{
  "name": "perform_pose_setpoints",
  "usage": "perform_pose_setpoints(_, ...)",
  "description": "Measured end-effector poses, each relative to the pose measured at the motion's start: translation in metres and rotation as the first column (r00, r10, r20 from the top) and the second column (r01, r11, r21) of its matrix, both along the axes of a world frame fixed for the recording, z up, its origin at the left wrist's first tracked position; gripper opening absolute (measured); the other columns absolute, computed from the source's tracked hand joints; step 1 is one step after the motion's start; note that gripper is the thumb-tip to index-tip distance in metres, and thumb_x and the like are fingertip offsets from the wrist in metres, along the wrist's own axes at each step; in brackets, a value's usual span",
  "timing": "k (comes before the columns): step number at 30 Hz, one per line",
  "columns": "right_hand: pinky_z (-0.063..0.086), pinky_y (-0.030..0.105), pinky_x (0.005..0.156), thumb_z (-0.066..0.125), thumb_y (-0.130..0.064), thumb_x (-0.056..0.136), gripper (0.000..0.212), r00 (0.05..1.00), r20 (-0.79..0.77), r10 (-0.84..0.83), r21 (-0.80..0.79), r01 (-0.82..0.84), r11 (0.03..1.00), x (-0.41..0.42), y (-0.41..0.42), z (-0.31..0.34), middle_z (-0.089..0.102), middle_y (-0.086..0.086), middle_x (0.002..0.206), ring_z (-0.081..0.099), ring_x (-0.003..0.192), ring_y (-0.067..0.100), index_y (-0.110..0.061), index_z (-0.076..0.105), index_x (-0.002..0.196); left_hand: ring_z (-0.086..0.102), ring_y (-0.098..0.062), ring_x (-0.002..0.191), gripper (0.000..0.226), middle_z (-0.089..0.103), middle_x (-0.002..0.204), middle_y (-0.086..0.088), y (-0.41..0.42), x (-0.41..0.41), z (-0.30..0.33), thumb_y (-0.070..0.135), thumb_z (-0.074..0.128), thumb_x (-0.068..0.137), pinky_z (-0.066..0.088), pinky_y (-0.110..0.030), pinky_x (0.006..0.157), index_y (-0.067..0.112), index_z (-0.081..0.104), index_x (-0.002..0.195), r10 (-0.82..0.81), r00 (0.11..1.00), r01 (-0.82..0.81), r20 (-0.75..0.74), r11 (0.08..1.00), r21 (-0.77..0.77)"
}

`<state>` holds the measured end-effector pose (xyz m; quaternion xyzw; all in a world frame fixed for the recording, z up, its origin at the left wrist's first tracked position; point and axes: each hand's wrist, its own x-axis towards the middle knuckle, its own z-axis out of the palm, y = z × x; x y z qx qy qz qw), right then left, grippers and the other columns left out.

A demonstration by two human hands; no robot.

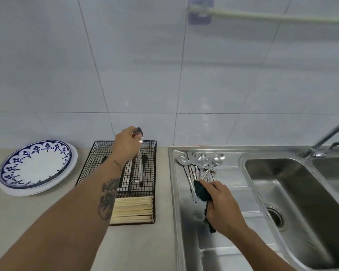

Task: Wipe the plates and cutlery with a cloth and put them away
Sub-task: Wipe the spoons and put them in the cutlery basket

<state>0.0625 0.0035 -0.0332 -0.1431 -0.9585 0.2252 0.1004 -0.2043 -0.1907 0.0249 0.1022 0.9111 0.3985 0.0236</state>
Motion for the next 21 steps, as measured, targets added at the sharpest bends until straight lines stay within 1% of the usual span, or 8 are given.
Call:
perform_pose_setpoints(2, 0.045, 0.023, 0.091, 0.055, -0.004, 0.089, 0.062, 1.0, 0.011, -0.026, -0.035, 0.027, 0.999, -0.001, 0.004, -0.005, 0.049, -0.005, 0.124, 0.04, 0.107, 0.01, -0.027, 0.042, 0.145, 0.064, -0.019, 0.084, 0.018, 0.066, 0.103, -0.004, 0.003, 0.0, -0.015, 0.026, 0.056, 0.098, 0.057, -0.036, 0.08, 0.021, 0.062, 0.113, -0.043, 0.998, 0.048, 0.047, 0.992, -0.113)
perform_pose_setpoints(6, 0.046, 0.024, 0.09, 0.055, -0.001, 0.088, 0.062, 0.996, 0.012, -0.087, -0.104, 0.087, 0.991, -0.005, 0.015, -0.006, 0.049, -0.006, 0.121, 0.044, 0.106, 0.012, -0.026, 0.044, 0.144, 0.062, -0.01, 0.07, 0.031, 0.066, 0.1, -0.001, 0.008, 0.007, -0.041, 0.029, 0.06, 0.097, 0.049, -0.025, 0.056, 0.02, 0.059, 0.127, -0.075, 0.986, 0.103, 0.146, 0.975, -0.195)
perform_pose_setpoints(7, 0.046, 0.025, 0.089, 0.054, 0.001, 0.087, 0.062, 0.995, 0.006, -0.103, -0.116, 0.103, 0.988, -0.006, 0.019, -0.006, 0.05, -0.006, 0.118, 0.045, 0.105, 0.014, -0.025, 0.045, 0.143, 0.063, -0.01, 0.074, 0.036, 0.067, 0.107, -0.003, 0.009, 0.009, -0.043, 0.029, 0.059, 0.098, 0.049, -0.026, 0.058, 0.018, 0.056, 0.132, -0.07, 0.99, 0.098, 0.124, 0.965, -0.242)
perform_pose_setpoints(9, 0.045, 0.026, 0.089, 0.052, 0.003, 0.085, 0.063, 0.989, 0.001, -0.145, -0.139, 0.144, 0.98, -0.008, 0.028, -0.007, 0.05, -0.006, 0.114, 0.047, 0.104, 0.016, -0.024, 0.048, 0.141, 0.063, -0.02, 0.1, 0.039, 0.062, 0.126, -0.008, 0.015, 0.008, -0.049, 0.025, 0.056, 0.097, 0.054, -0.034, 0.081, 0.016, 0.055, 0.135, -0.08, 0.997, 0.069, -0.019, 0.933, -0.352)
perform_pose_setpoints(11, 0.045, 0.027, 0.089, 0.052, 0.005, 0.084, 0.063, 0.984, 0.001, -0.181, -0.156, 0.178, 0.972, -0.011, 0.036, -0.009, 0.051, -0.006, 0.113, 0.049, 0.105, 0.017, -0.024, 0.049, 0.14, 0.057, -0.027, 0.116, 0.037, 0.061, 0.127, -0.009, 0.027, 0.008, -0.057, 0.017, 0.055, 0.093, 0.048, -0.04, 0.096, 0.015, 0.061, 0.129, -0.131, 0.981, 0.075, -0.146, 0.937, -0.34)
perform_pose_setpoints(15, 0.047, 0.028, 0.089, 0.052, 0.005, 0.084, 0.064, 0.978, -0.006, -0.207, -0.181, 0.203, 0.962, -0.013, 0.045, -0.013, 0.051, -0.007, 0.112, 0.05, 0.104, 0.017, -0.028, 0.049, 0.138, 0.059, -0.023, 0.105, 0.022, 0.064, 0.111, -0.002, 0.076, 0.025, -0.063, 0.019, 0.053, 0.094, 0.051, -0.04, 0.09, 0.018, 0.068, 0.11, -0.239, 0.959, 0.194, -0.151, 0.945, -0.264)
perform_pose_setpoints(17, 0.047, 0.029, 0.09, 0.052, 0.005, 0.084, 0.065, 0.978, -0.009, -0.209, -0.194, 0.204, 0.96, -0.012, 0.048, -0.015, 0.051, -0.008, 0.112, 0.049, 0.104, 0.016, -0.029, 0.049, 0.138, 0.06, -0.024, 0.104, 0.023, 0.064, 0.11, -0.004, 0.101, 0.031, -0.07, 0.021, 0.051, 0.096, 0.051, -0.038, 0.087, 0.016, 0.069, 0.109, -0.27, 0.959, 0.236, -0.09, 0.931, -0.28)
perform_pose_setpoints(21, 0.045, 0.028, 0.093, 0.052, 0.007, 0.083, 0.065, 0.977, -0.015, -0.214, -0.227, 0.205, 0.952, -0.004, 0.055, -0.02, 0.051, -0.008, 0.113, 0.049, 0.106, 0.016, -0.023, 0.05, 0.14, 0.062, -0.03, 0.101, 0.032, 0.064, 0.112, -0.011, 0.13, 0.031, -0.093, 0.032, 0.047, 0.099, 0.051, -0.037, 0.082, 0.009, 0.064, 0.114, -0.219, 0.974, 0.223, 0.05, 0.912, -0.344)
